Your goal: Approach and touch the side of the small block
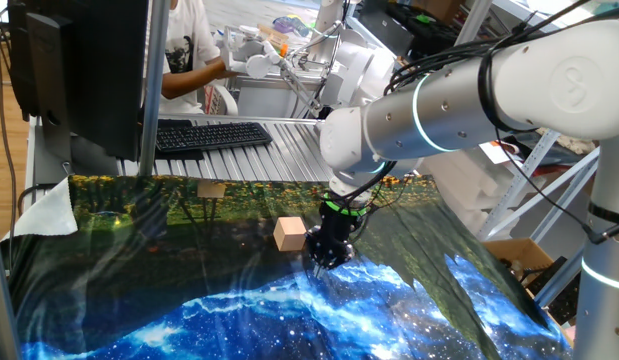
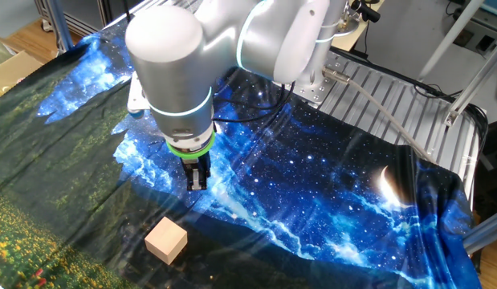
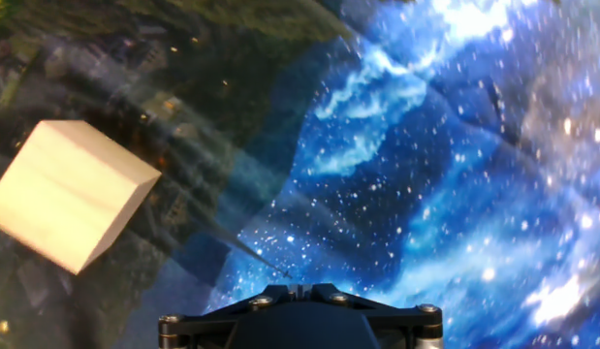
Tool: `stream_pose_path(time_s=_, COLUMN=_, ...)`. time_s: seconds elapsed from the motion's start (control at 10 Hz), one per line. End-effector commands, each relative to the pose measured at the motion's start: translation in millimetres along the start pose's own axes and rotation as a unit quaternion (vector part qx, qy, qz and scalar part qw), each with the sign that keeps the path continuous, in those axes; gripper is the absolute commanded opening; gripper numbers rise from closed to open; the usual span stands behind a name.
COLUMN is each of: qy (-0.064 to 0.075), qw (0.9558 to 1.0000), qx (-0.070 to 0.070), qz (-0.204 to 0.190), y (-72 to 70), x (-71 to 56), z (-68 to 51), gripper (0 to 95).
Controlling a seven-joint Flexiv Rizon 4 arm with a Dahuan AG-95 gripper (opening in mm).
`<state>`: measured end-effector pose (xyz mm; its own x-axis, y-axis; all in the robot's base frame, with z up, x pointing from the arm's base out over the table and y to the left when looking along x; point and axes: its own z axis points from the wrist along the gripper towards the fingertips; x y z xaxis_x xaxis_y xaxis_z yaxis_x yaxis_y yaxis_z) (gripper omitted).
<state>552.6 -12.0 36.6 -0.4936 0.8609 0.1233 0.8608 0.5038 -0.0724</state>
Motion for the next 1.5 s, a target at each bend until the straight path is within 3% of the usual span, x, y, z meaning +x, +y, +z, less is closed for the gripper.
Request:
stream_pose_path(time_s=0.1, qy=-0.013, qw=0.9991, qx=-0.008, qz=0.039, y=2.9, x=0.9, z=7.1, gripper=0.0)
stream_pose_path(time_s=0.2, qy=-0.021, qw=0.9987, qx=-0.010, qz=0.045, y=3.6, x=0.8, z=8.9, gripper=0.0)
stream_pose_path(time_s=0.5, qy=-0.027, qw=0.9953, qx=-0.012, qz=0.092, y=5.0, x=0.7, z=12.7, gripper=0.0)
stream_pose_path(time_s=0.9, qy=-0.045, qw=0.9862, qx=-0.020, qz=0.158, y=6.5, x=0.3, z=13.1, gripper=0.0)
stream_pose_path(time_s=1.1, qy=-0.043, qw=0.9790, qx=-0.025, qz=0.198, y=7.1, x=0.1, z=12.7, gripper=0.0)
stream_pose_path(time_s=1.4, qy=-0.045, qw=0.9761, qx=-0.023, qz=0.211, y=8.3, x=-0.6, z=5.6, gripper=0.0)
stream_pose_path(time_s=1.5, qy=-0.042, qw=0.9735, qx=-0.024, qz=0.224, y=10.4, x=-1.7, z=-2.1, gripper=0.0)
